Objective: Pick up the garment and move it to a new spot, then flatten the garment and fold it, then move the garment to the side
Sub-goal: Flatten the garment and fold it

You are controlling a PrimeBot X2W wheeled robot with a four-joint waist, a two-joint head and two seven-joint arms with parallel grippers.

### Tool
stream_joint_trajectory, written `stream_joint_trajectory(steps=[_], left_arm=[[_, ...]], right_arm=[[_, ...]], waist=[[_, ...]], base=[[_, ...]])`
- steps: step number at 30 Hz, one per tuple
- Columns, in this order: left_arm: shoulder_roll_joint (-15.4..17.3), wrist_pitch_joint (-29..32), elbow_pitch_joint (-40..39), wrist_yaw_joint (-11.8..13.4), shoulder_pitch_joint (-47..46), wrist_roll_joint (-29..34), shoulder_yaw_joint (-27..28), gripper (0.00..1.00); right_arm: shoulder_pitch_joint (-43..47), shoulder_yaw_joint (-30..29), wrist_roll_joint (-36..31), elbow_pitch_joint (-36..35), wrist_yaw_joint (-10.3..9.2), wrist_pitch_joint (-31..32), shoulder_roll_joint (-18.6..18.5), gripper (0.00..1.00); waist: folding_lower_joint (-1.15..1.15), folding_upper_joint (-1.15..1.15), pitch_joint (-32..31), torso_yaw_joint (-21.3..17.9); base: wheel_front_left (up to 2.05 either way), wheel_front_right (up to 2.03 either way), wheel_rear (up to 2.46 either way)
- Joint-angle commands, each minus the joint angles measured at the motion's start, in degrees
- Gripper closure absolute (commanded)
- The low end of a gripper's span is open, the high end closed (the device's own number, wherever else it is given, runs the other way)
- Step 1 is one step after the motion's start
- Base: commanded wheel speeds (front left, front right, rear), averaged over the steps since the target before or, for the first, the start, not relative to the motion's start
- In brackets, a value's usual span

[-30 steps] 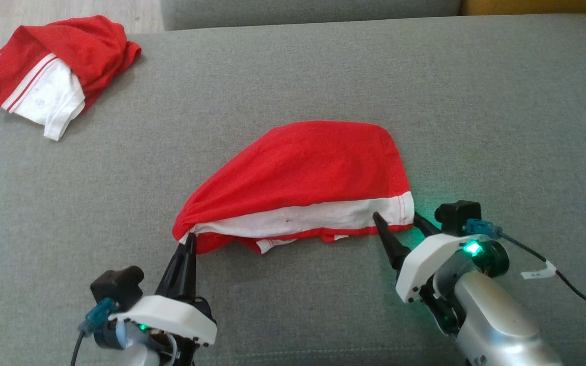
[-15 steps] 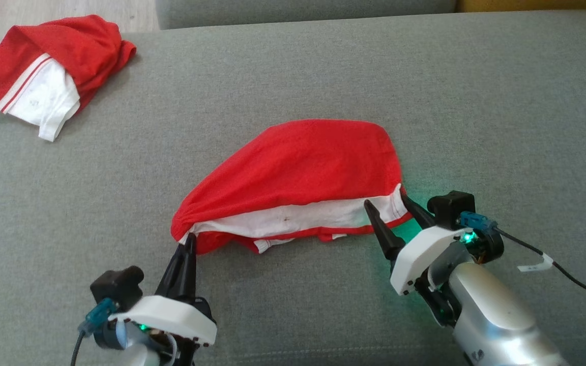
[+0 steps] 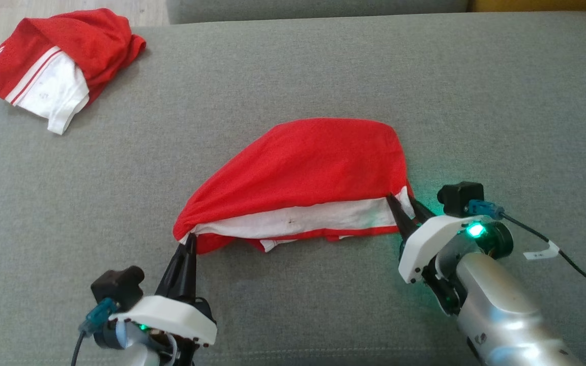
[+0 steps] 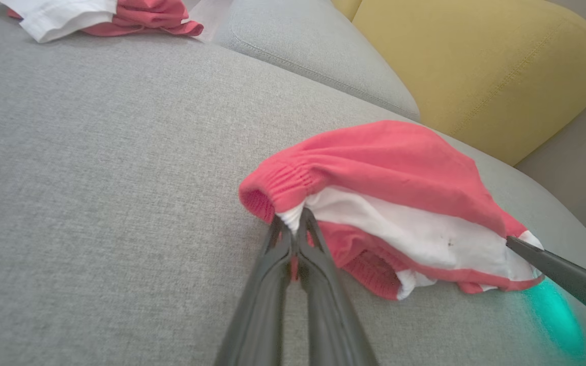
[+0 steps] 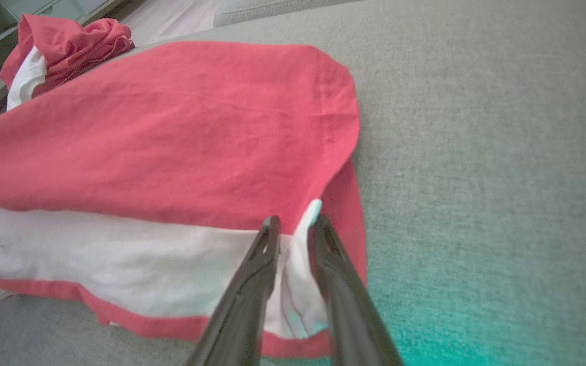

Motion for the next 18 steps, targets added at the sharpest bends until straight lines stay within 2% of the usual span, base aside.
stream_joint_trajectory(steps=[1, 2, 3, 12, 18], left_arm=[[0.0, -0.7, -1.4, -0.2, -1.2, 0.5, 2.1, 1.0], [0.0, -0.7, -1.4, -0.2, -1.2, 0.5, 2.2, 1.0], [0.0, -0.7, -1.4, -0.2, -1.1, 0.5, 2.2, 1.0], [0.0, -0.7, -2.7, -0.5, -1.3, 1.4, 2.5, 1.0], [0.4, -0.7, -6.1, -1.6, -1.7, 3.1, 3.6, 1.0]], right_arm=[[-1.5, 1.2, 0.6, -0.7, 0.42, -0.2, 0.9, 0.81], [-1.7, 1.5, 0.9, -0.4, 0.42, 0.0, 1.0, 0.95], [-1.8, 1.8, 1.2, -0.2, 0.42, 0.0, 0.9, 1.0], [-1.5, 4.8, 3.3, -1.5, 0.42, 1.1, -1.1, 1.0], [-0.6, 6.4, 5.6, -7.5, 0.42, 1.1, -3.6, 1.0]], waist=[[0.0, 0.0, 0.0, 0.1], [0.0, 0.0, -0.1, 0.2], [0.0, 0.0, -0.1, 0.2], [0.0, 0.0, -0.8, -0.3], [0.0, 0.0, -2.2, -1.1]], base=[[0.0, 0.0, 0.0], [0.0, 0.0, 0.0], [0.0, 0.0, 0.0], [0.0, 0.0, 0.0], [0.0, 0.0, 0.0]])
